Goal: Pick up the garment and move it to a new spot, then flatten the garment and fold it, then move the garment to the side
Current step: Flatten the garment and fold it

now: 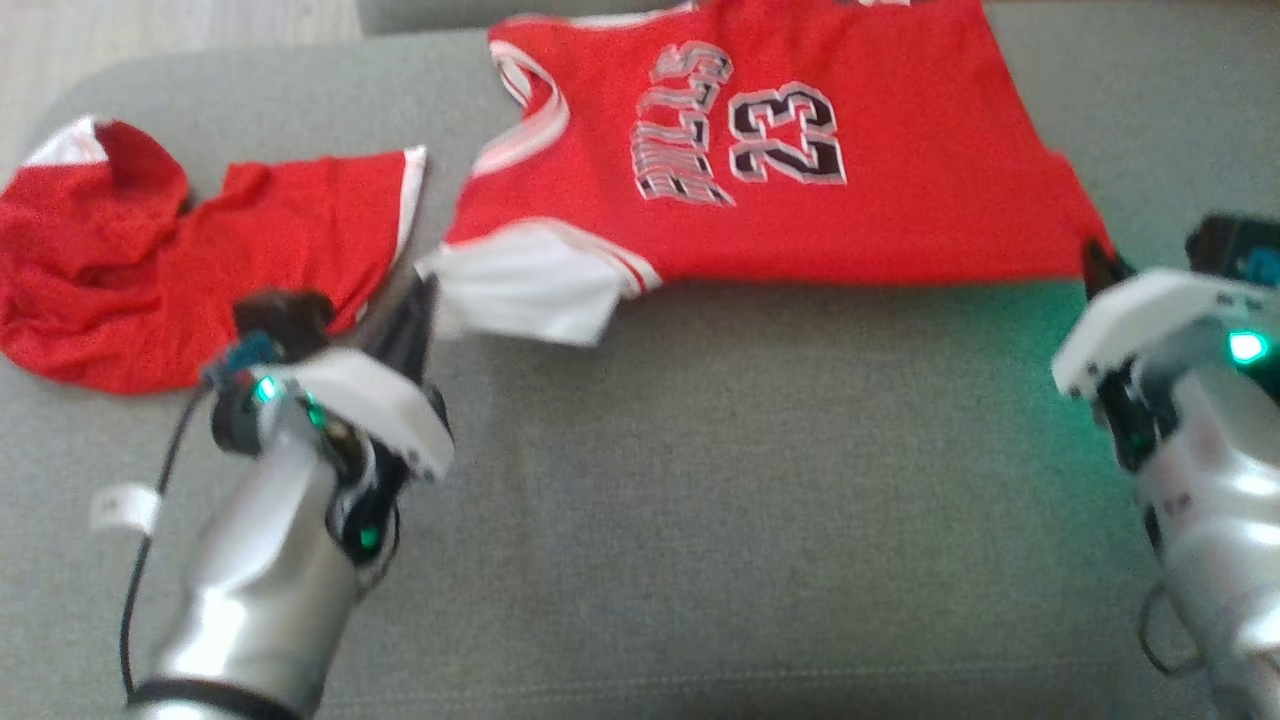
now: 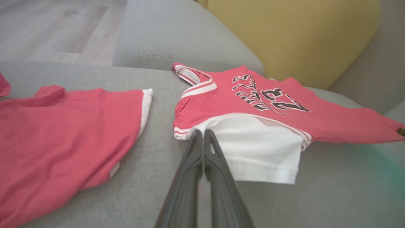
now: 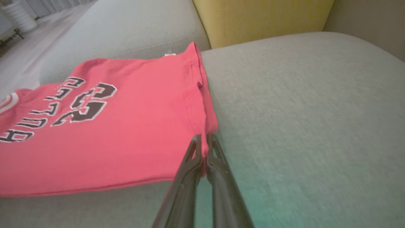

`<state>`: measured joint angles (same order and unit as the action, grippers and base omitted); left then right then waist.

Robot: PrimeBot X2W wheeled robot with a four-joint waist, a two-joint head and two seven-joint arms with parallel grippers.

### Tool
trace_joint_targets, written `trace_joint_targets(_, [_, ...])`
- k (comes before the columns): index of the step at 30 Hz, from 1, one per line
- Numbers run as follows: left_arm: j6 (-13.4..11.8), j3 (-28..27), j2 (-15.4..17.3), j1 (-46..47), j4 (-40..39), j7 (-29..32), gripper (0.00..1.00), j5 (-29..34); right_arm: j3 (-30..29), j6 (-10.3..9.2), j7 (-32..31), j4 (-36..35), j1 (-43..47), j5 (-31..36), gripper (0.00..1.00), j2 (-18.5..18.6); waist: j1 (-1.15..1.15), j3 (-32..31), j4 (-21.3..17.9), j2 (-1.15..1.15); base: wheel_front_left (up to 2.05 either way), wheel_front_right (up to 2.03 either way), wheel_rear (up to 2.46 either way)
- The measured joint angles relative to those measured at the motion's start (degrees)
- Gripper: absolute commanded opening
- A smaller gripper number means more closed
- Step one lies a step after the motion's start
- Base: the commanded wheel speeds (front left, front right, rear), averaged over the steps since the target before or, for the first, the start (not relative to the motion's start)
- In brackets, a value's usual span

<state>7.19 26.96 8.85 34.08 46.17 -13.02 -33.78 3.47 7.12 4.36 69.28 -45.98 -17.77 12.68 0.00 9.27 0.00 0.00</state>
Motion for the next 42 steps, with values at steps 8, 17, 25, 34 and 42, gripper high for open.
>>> trace_joint_targets(8, [0.37, 9.13, 7.06, -11.17, -14.58, 5.72, 0.00, -0.60, 11.07, 0.00, -7.56, -5.78, 8.41, -6.30, 0.00, 5.69, 0.00, -5.43, 1.25, 0.00, 0.00, 0.00, 0.00])
trace_joint_targets(17, [0.37, 13.66, 15.71, -21.11, -31.10, 15.46, 0.00, -3.63, 20.51, 0.00, -18.89, -15.10, 16.57, -16.81, 0.00, 11.57, 0.00, -9.42, 2.28, 0.00, 0.00, 0.00, 0.00])
trace_joint_targets(25, [0.36, 15.01, 23.21, -25.43, -42.07, 23.58, 0.00, -7.24, 25.32, 0.00, -28.60, -22.61, 21.17, -24.41, 0.00, 16.88, 0.00, -11.69, 2.82, 0.00, 0.00, 0.00, 0.00])
trace_joint_targets(34, [-0.16, 15.45, 29.40, -30.13, -51.48, 31.26, 0.00, -11.32, 25.69, 0.00, -45.13, -28.83, 27.18, -31.76, 0.00, 20.43, 0.00, -13.48, 2.57, 0.00, 0.00, 0.00, 0.00])
trace_joint_targets(42, [-1.74, 14.62, 31.07, -30.86, -54.10, 31.83, 0.00, -11.78, 19.05, 0.00, -50.00, -34.29, 29.31, -31.77, 0.00, 20.54, 0.00, -12.20, 1.74, 0.00, 0.00, 0.00, 0.00])
